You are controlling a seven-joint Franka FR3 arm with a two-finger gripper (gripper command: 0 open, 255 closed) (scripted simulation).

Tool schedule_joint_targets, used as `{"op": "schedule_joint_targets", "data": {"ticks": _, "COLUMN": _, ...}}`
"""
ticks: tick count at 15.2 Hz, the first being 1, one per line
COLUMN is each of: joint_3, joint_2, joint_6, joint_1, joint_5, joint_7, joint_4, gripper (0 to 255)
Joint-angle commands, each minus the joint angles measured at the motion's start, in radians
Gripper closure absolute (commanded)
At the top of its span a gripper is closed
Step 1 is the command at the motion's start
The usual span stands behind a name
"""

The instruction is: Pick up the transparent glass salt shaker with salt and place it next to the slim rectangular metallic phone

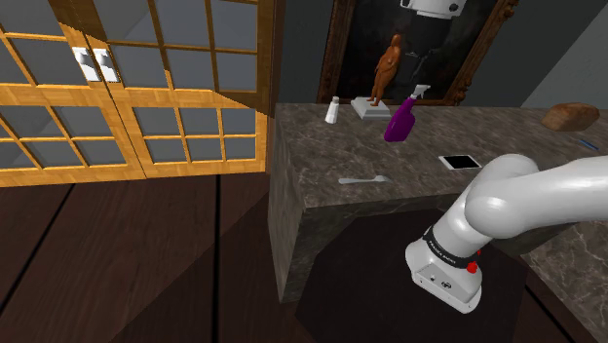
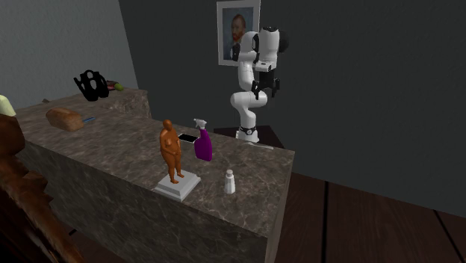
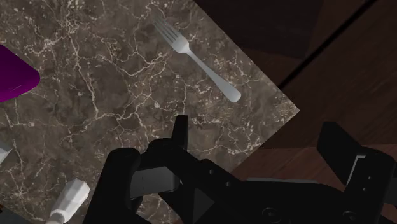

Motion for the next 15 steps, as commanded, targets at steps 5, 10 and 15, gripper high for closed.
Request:
{"op": "schedule_joint_targets", "data": {"ticks": 5, "joint_3": -0.021, "joint_2": 0.099, "joint_6": 0.12, "joint_1": -0.023, "joint_5": -0.033, "joint_7": -0.018, "joint_4": -0.008, "gripper": 0}}
{"op": "schedule_joint_targets", "data": {"ticks": 10, "joint_3": -0.048, "joint_2": 0.241, "joint_6": 0.261, "joint_1": -0.052, "joint_5": -0.07, "joint_7": -0.035, "joint_4": 0.01, "gripper": 0}}
{"op": "schedule_joint_targets", "data": {"ticks": 15, "joint_3": -0.075, "joint_2": 0.396, "joint_6": 0.386, "joint_1": -0.078, "joint_5": -0.099, "joint_7": -0.048, "joint_4": 0.06, "gripper": 0}}
